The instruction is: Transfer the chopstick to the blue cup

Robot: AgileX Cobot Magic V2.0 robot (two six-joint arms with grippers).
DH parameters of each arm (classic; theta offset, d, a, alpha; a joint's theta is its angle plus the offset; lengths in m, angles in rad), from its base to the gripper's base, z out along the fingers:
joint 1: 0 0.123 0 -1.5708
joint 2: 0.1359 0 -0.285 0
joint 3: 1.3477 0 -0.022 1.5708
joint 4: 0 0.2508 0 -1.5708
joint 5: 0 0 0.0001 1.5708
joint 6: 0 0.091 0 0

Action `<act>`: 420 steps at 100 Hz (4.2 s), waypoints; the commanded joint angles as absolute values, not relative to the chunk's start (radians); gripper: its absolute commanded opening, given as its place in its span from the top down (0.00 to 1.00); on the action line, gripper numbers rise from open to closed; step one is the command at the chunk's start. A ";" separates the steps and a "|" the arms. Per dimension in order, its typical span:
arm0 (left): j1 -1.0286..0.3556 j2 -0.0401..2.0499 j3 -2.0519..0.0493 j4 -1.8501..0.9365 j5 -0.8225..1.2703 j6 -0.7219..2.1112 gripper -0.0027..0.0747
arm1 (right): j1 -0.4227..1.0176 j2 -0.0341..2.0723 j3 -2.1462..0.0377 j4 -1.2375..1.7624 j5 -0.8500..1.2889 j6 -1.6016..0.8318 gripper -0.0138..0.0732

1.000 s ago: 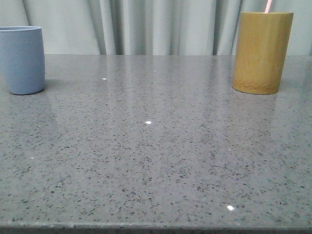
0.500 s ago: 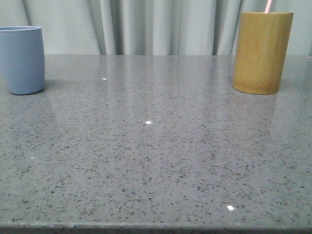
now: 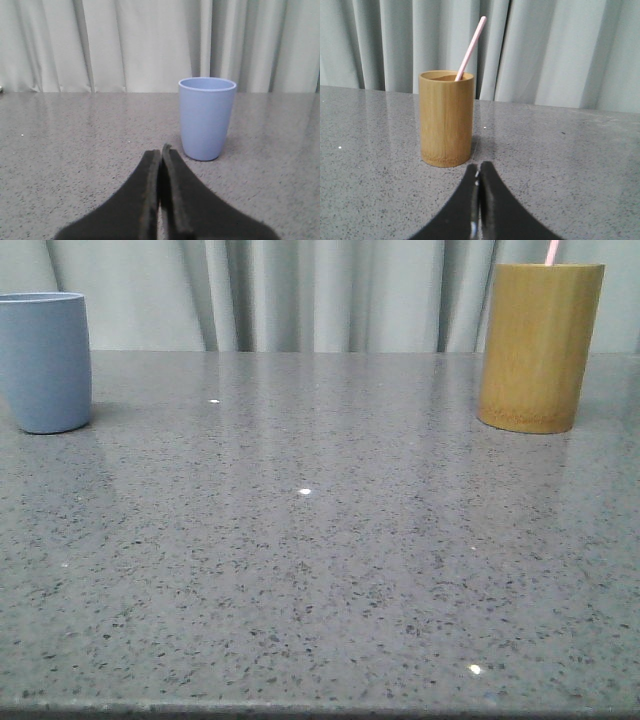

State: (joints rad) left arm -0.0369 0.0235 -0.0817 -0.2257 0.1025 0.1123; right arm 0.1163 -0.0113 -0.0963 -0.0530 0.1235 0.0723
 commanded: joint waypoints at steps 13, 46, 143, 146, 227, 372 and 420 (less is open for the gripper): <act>-0.037 0.248 -0.338 -0.325 0.245 0.110 0.99 | 0.109 0.107 -0.359 -0.053 0.333 0.064 0.92; -0.037 0.649 -0.789 -0.325 0.673 0.110 0.99 | 0.109 0.426 -0.699 -0.052 0.645 0.064 0.92; -0.037 0.814 -0.971 -0.323 0.760 0.128 0.19 | 0.109 0.650 -0.809 -0.050 0.642 0.064 0.08; -0.037 0.814 -0.971 -0.323 0.760 0.128 0.19 | 0.109 0.650 -0.809 -0.050 0.638 0.064 0.09; -0.037 1.434 -1.511 -0.244 0.904 0.135 0.19 | 0.109 0.650 -0.809 -0.050 0.632 0.064 0.09; -0.037 1.642 -1.570 -0.273 0.981 0.135 0.99 | 0.109 0.650 -0.807 -0.050 0.635 0.064 0.09; -0.260 1.651 -1.718 -0.283 1.041 0.108 0.99 | 0.109 0.650 -0.807 -0.050 0.633 0.064 0.09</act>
